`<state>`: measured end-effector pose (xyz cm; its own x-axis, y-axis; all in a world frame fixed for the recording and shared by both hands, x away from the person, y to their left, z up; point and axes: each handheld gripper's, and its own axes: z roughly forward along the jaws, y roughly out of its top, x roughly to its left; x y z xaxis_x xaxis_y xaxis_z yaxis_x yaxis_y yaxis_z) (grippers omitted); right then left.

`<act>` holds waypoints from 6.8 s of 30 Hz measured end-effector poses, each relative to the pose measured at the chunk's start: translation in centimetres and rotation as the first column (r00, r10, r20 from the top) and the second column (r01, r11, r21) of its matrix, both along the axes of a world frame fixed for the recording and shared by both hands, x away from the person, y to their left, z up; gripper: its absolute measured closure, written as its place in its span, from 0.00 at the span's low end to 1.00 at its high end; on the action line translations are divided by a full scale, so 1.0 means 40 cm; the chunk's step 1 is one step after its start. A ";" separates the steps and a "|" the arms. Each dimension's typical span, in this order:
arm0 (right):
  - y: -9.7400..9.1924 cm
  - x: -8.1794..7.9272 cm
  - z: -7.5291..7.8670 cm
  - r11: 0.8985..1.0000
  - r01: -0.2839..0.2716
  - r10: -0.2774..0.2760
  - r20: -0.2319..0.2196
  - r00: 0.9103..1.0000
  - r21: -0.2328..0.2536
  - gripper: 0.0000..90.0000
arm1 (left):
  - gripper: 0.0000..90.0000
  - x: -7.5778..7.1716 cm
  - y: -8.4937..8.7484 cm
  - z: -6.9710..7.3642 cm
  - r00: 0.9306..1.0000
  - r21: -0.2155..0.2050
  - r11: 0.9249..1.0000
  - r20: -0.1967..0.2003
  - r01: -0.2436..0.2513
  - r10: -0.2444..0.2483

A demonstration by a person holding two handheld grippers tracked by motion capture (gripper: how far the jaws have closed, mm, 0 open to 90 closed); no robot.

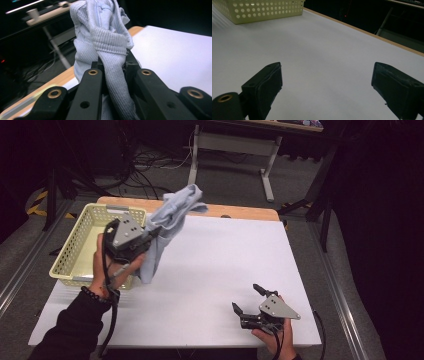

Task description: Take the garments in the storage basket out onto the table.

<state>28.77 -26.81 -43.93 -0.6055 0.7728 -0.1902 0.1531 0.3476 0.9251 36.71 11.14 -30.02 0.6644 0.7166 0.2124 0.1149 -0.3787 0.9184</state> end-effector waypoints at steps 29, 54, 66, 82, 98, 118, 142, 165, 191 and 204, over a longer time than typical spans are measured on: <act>-0.042 0.020 0.005 0.995 0.048 -0.042 -0.062 0.997 0.092 0.17 | 0.40 -0.071 -0.177 -0.171 0.957 0.068 0.957 -0.084 0.282 -0.276; 0.115 0.112 -0.008 0.970 -0.232 0.207 -0.242 0.948 -0.077 0.71 | 0.19 -0.147 -0.004 -0.364 0.963 0.238 0.945 -0.206 0.224 -0.176; 0.027 0.059 0.071 0.981 -0.192 0.189 -0.114 0.975 -0.016 0.97 | 0.16 -0.129 -0.008 -0.391 0.951 0.151 0.963 -0.253 0.223 -0.180; -0.180 -0.016 0.119 0.989 0.078 -0.074 -0.032 0.997 0.129 0.97 | 0.15 -0.151 -0.141 -0.412 0.907 0.138 0.917 -0.260 0.373 -0.330; -0.248 0.026 0.052 0.960 0.248 -0.235 -0.110 0.966 0.128 0.97 | 0.80 -0.120 -0.193 -0.419 0.906 0.251 0.889 -0.292 0.383 -0.308; -0.186 0.045 0.045 0.975 0.168 -0.146 -0.154 0.977 0.143 0.97 | 0.73 -0.159 0.012 -0.229 0.984 0.048 0.983 -0.020 0.176 -0.175; -0.236 0.042 0.050 0.954 0.278 -0.266 -0.116 0.957 0.112 0.48 | 0.29 0.038 -0.179 -0.407 0.916 0.036 0.987 -0.378 0.158 -0.133; -0.202 0.055 0.027 0.976 0.203 -0.184 -0.191 0.964 0.080 0.47 | 0.90 -0.040 -0.052 -0.233 0.984 0.019 0.999 -0.174 0.047 -0.043; -0.042 0.056 -0.035 0.995 -0.079 0.045 -0.396 0.917 -0.069 0.94 | 0.89 -0.061 -0.019 -0.280 0.987 0.158 0.986 -0.157 0.062 -0.037; -0.156 -0.034 0.041 0.999 0.027 -0.041 -0.319 0.947 -0.047 0.95 | 0.78 -0.065 -0.065 -0.313 0.976 0.184 0.973 -0.194 0.137 -0.100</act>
<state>27.40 -33.05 -42.29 -0.6134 0.7894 -0.0235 0.4507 0.3743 0.8104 34.10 8.53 -42.56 0.7824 0.5871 0.2079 0.2164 -0.5693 0.7932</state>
